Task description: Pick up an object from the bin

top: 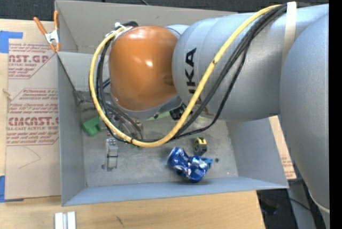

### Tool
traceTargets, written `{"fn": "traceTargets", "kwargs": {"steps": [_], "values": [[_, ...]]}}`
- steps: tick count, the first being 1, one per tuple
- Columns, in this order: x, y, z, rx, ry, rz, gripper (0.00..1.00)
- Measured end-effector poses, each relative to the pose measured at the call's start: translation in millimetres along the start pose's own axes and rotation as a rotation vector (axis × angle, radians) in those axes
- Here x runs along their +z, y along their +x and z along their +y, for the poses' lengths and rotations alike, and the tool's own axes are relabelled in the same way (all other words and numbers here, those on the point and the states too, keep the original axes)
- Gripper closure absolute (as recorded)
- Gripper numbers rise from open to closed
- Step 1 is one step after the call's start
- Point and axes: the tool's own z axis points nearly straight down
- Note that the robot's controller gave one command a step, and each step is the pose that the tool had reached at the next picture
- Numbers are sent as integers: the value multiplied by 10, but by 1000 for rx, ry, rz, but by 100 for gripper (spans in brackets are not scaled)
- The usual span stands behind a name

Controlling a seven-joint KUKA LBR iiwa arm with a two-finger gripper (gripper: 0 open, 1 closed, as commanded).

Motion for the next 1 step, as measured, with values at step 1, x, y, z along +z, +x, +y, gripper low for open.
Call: {"fn": "traceTargets", "kwargs": {"steps": [1], "values": [[1230,-846,-544,-152,1,-4,0]]}}
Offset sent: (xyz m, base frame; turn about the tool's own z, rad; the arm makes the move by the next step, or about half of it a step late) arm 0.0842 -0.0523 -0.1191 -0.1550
